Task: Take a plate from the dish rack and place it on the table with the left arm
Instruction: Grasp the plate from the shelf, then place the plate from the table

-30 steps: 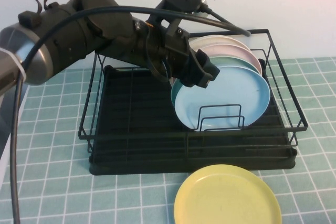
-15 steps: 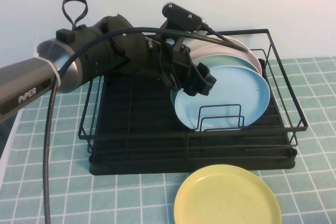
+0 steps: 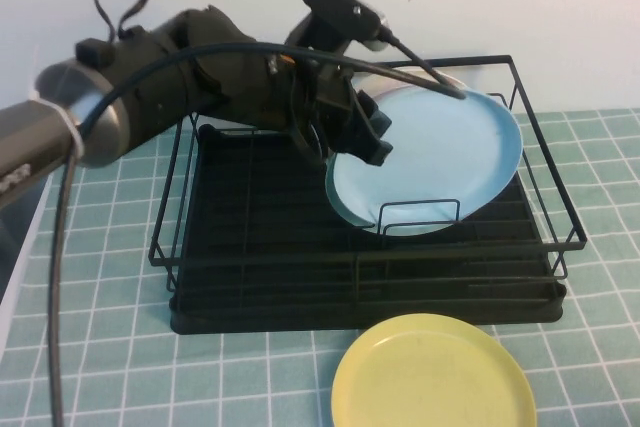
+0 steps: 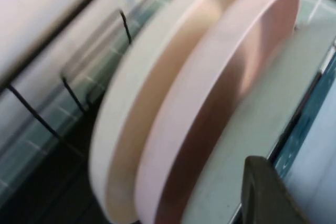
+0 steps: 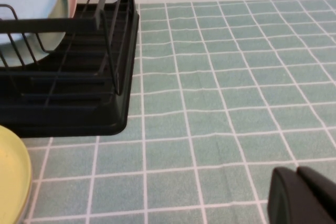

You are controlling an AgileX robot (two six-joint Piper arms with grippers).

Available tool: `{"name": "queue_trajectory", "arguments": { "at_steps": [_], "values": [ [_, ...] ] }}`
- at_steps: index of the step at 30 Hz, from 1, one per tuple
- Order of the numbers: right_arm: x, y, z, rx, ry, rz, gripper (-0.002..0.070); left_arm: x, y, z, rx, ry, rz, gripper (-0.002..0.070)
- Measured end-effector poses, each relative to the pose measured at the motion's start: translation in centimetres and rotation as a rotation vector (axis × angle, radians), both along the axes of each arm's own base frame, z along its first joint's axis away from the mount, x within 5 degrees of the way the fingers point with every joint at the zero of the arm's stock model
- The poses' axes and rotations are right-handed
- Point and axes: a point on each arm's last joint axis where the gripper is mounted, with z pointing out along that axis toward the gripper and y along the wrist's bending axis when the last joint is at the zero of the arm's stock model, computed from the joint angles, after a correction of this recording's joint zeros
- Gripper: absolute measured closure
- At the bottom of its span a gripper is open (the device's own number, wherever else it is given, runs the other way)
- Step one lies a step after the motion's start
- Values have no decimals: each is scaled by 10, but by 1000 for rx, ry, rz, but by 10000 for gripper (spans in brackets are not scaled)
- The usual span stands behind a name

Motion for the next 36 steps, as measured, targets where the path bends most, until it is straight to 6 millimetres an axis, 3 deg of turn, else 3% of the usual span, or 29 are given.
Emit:
{"name": "queue_trajectory", "arguments": {
  "at_steps": [3,5,9,14,18,23,32,36],
  "values": [
    [0,0,0,0,0,0,678,-14,9,32,-8,-66,1,540],
    [0,0,0,0,0,0,678,-27,15,54,-39,-86,8,601],
    [0,0,0,0,0,0,678,-65,31,103,-111,-123,-1,607],
    [0,0,0,0,0,0,678,-104,47,129,-117,-51,-39,607],
    [0,0,0,0,0,0,678,-120,53,119,-22,133,-63,607],
    [0,0,0,0,0,0,678,-116,51,92,82,343,-59,607],
    [0,0,0,0,0,0,678,-98,35,8,162,679,-47,607],
    [0,0,0,0,0,0,678,-91,29,-22,180,745,-42,607]
  ]
}}
